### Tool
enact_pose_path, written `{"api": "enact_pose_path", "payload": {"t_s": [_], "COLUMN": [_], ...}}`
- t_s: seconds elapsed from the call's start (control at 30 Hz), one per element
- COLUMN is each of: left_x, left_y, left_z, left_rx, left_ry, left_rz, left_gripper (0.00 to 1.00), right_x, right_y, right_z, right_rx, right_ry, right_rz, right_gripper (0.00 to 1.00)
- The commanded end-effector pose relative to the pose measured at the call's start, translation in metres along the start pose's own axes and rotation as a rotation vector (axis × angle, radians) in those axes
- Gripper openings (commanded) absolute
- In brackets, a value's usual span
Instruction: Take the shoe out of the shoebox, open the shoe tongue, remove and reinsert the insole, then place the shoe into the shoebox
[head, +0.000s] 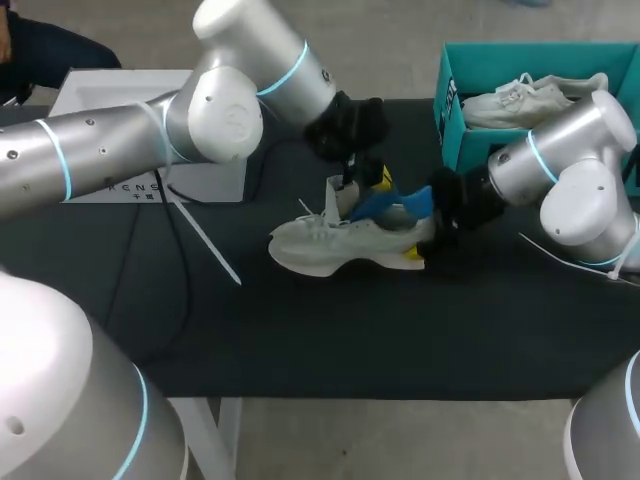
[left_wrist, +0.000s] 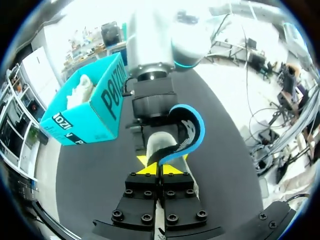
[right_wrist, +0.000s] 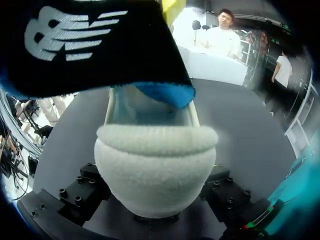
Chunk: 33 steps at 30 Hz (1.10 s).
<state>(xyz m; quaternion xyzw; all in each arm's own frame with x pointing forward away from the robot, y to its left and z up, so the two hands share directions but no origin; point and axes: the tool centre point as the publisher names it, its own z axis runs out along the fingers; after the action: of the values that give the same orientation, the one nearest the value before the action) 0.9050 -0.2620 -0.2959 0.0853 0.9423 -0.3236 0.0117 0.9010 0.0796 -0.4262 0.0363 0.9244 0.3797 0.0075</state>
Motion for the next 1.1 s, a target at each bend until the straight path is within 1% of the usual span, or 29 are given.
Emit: {"api": "enact_pose_path", "payload": {"t_s": [0.03,0.2,0.27,0.37,0.53,0.7,0.93,1.1], "left_x": [0.009,0.015,0.017,0.018,0.017,0.014,0.011,0.011], "left_y": [0.003,0.009,0.011,0.009,-0.007,-0.027,-0.057,-0.057], "left_z": [-0.017,-0.031,-0.037,-0.044,-0.058,-0.070,-0.081,-0.081], "left_rx": [0.068,0.088,0.116,0.152,0.229,0.258,0.289,0.289], "left_ry": [-0.017,-0.039,-0.044,-0.052,-0.050,-0.044,-0.017,-0.017], "left_rz": [0.021,0.010,0.008,0.024,0.075,0.125,0.194,0.194], "left_gripper": [0.00,0.00,0.00,0.00,0.00,0.00,0.00,0.00], "right_x": [-0.001,-0.001,-0.001,-0.001,-0.001,-0.001,-0.001,-0.001], "right_y": [-0.002,-0.002,-0.002,-0.002,-0.002,-0.002,-0.002,-0.002], "right_z": [0.004,0.004,0.004,0.004,0.004,0.004,0.004,0.004], "right_rx": [0.003,0.003,0.003,0.003,0.003,0.003,0.003,0.003], "right_ry": [0.000,0.000,0.000,0.000,0.000,0.000,0.000,0.000], "right_rz": [-0.001,-0.001,-0.001,-0.001,-0.001,-0.001,-0.001,-0.001], "right_gripper": [0.00,0.00,0.00,0.00,0.00,0.00,0.00,0.00]}}
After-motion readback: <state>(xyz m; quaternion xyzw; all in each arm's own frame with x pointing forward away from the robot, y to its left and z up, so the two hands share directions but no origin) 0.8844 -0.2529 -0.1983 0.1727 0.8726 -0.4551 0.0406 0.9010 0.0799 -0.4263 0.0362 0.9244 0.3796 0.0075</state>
